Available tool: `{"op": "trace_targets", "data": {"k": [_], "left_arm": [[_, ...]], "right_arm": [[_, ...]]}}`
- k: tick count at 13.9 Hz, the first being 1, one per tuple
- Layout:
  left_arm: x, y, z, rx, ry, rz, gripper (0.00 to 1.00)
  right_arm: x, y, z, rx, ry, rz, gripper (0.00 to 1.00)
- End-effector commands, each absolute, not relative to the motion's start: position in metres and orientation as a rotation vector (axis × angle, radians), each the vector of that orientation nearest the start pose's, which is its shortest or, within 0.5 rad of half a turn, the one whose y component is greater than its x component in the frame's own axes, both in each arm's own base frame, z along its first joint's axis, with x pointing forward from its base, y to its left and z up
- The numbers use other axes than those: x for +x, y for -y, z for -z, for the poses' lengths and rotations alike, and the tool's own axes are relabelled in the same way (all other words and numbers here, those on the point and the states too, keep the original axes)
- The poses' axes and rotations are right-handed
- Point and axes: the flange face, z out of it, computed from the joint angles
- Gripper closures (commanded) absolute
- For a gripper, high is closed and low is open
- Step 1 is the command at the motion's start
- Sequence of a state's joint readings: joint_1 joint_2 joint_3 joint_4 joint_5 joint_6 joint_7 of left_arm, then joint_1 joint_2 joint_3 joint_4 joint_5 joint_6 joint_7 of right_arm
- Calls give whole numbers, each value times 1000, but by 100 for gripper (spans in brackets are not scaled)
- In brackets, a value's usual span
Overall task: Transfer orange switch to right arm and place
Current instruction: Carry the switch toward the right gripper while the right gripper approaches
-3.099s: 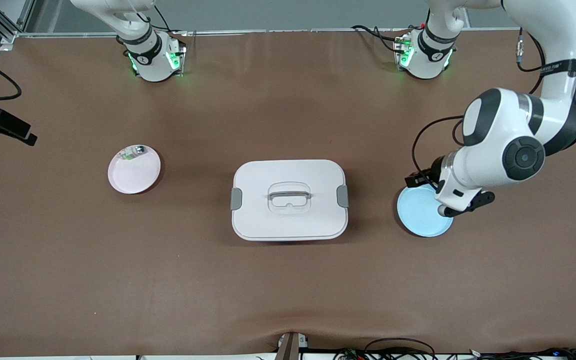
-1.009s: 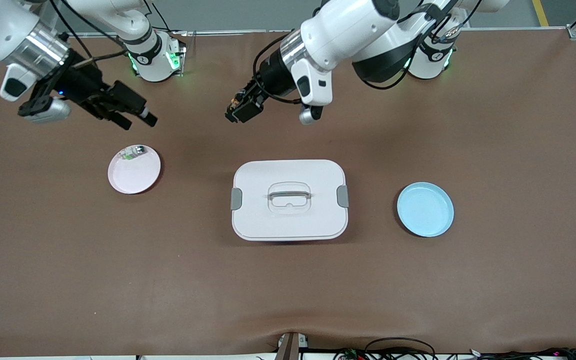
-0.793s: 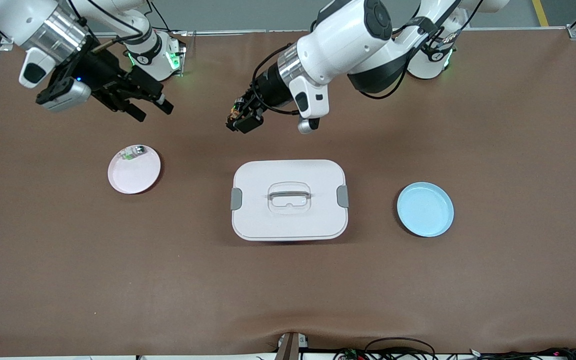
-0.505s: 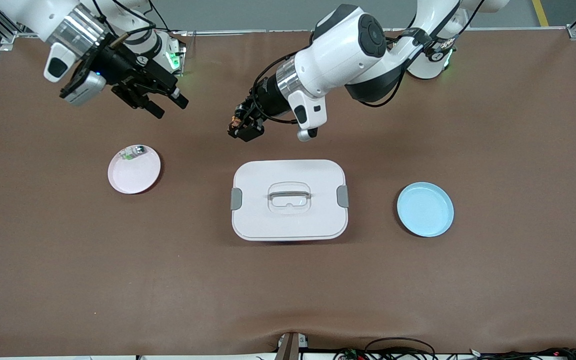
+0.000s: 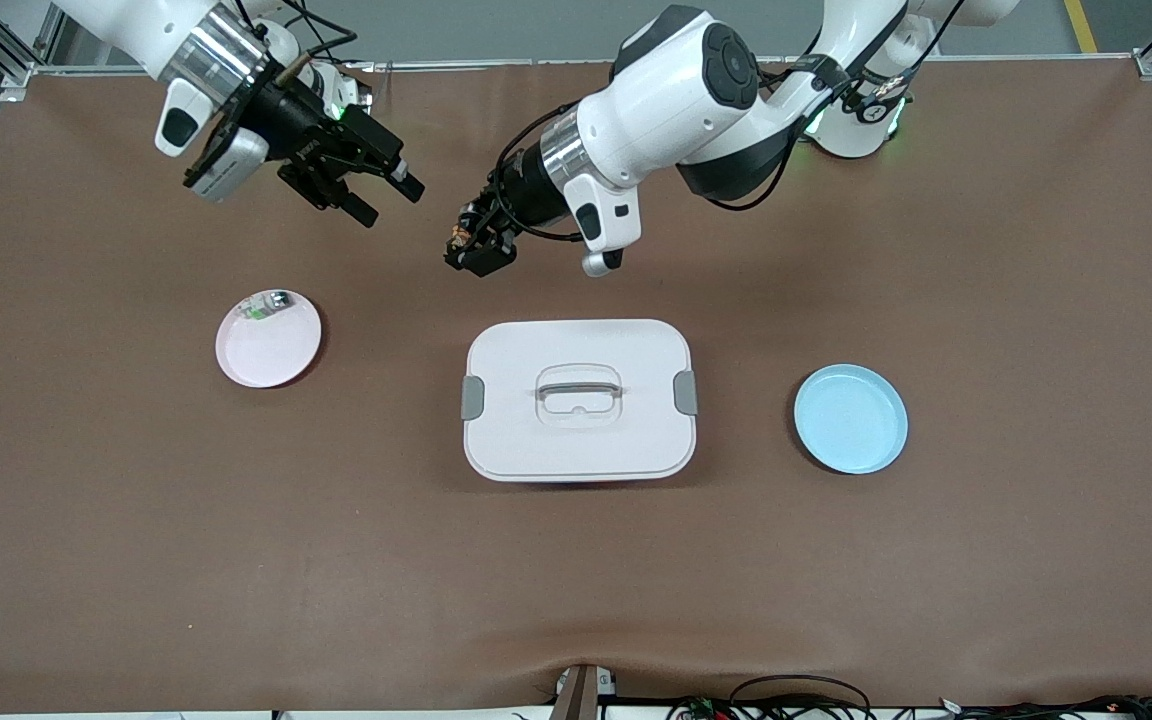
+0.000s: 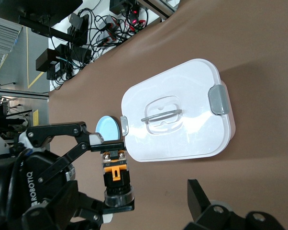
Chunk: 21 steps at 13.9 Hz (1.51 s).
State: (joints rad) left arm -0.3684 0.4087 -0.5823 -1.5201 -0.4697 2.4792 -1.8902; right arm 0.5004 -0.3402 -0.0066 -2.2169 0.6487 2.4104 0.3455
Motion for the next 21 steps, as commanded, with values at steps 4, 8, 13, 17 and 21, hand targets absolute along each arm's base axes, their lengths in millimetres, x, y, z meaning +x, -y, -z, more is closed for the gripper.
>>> {"op": "trace_targets", "data": {"k": [4,8,13,17,21], "left_arm": [[473,535,-535,1828,-1492,640,85],[473,535,-535,1827,-1492,639,85],[472,535,-535,1830,-1490,635,85],[472,536,-535,1836,-1485,629,84],[471,536,-536,1837,-1482,627,83]], "right_arm": [[439,-259,-557,-2368,-289,336,0],[435,-288,-539,-2362,-284,356,0],[434,-301,-526,-2357,-294,368,0],[435,-300,-528,-2358,-293,361,0],[435,-300,-532,-2354,-286,365,9]]}}
